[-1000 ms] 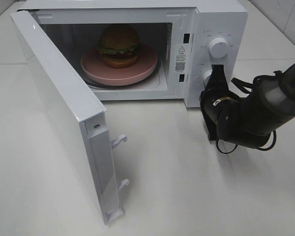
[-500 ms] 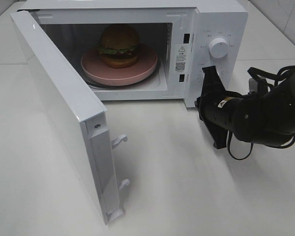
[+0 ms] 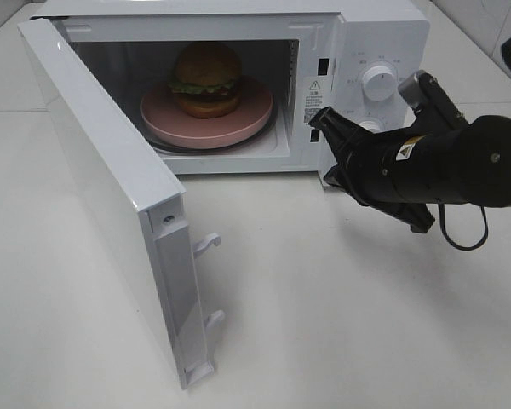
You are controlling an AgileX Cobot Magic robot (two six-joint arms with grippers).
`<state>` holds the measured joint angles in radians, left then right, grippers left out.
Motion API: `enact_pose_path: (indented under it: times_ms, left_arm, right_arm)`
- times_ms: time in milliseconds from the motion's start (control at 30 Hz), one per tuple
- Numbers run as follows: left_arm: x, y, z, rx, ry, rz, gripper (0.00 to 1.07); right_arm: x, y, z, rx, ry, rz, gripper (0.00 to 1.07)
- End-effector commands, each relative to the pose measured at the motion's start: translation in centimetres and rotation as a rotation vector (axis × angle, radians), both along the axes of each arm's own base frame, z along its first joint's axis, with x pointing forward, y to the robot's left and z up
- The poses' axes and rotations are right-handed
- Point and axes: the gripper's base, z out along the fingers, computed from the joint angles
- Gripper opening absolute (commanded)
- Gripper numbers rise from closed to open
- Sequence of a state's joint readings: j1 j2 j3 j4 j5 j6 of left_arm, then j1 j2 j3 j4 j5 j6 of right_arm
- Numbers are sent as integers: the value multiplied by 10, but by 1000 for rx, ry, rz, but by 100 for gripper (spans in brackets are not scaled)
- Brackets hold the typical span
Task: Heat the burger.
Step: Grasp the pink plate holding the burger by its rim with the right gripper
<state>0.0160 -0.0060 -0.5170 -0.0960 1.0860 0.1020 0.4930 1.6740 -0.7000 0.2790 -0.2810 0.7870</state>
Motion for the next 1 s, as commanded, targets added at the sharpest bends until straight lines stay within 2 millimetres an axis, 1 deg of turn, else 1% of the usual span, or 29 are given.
enact_pose_path:
  times_ms: [33, 133, 200, 233, 267, 300, 367, 433, 467, 500, 533, 567, 600, 633, 667, 700, 733, 767, 867, 900, 933, 967, 1000]
  left_arm:
    - [0, 0, 1, -1, -18, 0, 98]
    - [0, 0, 1, -1, -18, 0, 98]
    - [0, 0, 1, -1, -18, 0, 98]
    - [0, 0, 1, -1, -18, 0, 98]
    - [0, 0, 1, -1, -18, 0, 98]
    - [0, 0, 1, -1, -18, 0, 98]
    - [0, 0, 1, -1, -18, 0, 98]
    - [0, 0, 1, -1, -18, 0, 98]
    - [0, 0, 1, -1, -18, 0, 98]
    - [0, 0, 1, -1, -18, 0, 98]
    - [0, 0, 1, -1, -18, 0, 98]
    - [0, 0, 1, -1, -18, 0, 98]
    - [0, 0, 1, -1, -18, 0, 98]
    - [0, 0, 1, -1, -18, 0, 98]
    - [0, 0, 1, -1, -18, 0, 98]
    - [0, 0, 1, -1, -18, 0, 98]
    - [0, 0, 1, -1, -18, 0, 98]
    - [0, 0, 1, -1, -18, 0, 98]
    - [0, 0, 1, -1, -18, 0, 98]
    - [0, 0, 1, -1, -18, 0, 98]
    - [0, 0, 1, -1, -18, 0, 98]
    - [0, 0, 1, -1, -18, 0, 98]
    - [0, 0, 1, -1, -18, 0, 98]
  right_arm:
    - [-9, 0, 11, -117, -14, 128, 0]
    - [-13, -2, 17, -163, -13, 176, 0]
    - [-19, -3, 21, -236, -3, 246, 0]
    - [-19, -3, 21, -236, -3, 246, 0]
    - [-23, -5, 24, -281, 3, 293, 0]
    - [-23, -5, 24, -281, 3, 293, 0]
    - [-29, -6, 25, -353, 19, 371, 0]
    - [-31, -7, 26, -372, 23, 393, 0]
    - [-34, -7, 27, -420, 44, 453, 0]
    - [-34, -7, 27, -420, 44, 453, 0]
    - [-35, -6, 28, -475, 72, 529, 0]
    - [-36, -6, 28, -502, 84, 569, 0]
    - [-36, -6, 28, -502, 84, 569, 0]
    - [-36, -5, 32, -561, 91, 653, 0]
    - [-36, -5, 32, -561, 91, 653, 0]
    - [-37, -5, 32, -590, 92, 690, 0]
    - [-37, -5, 35, -649, 92, 765, 0]
    - [-37, -5, 35, -649, 92, 765, 0]
    - [-37, -7, 39, -779, 85, 910, 1]
    - [-37, -7, 39, -779, 85, 910, 1]
    - [-36, -9, 42, -851, 73, 976, 1]
    - [-36, -9, 42, -851, 73, 976, 1]
    - [-35, -10, 43, -888, 67, 1006, 1]
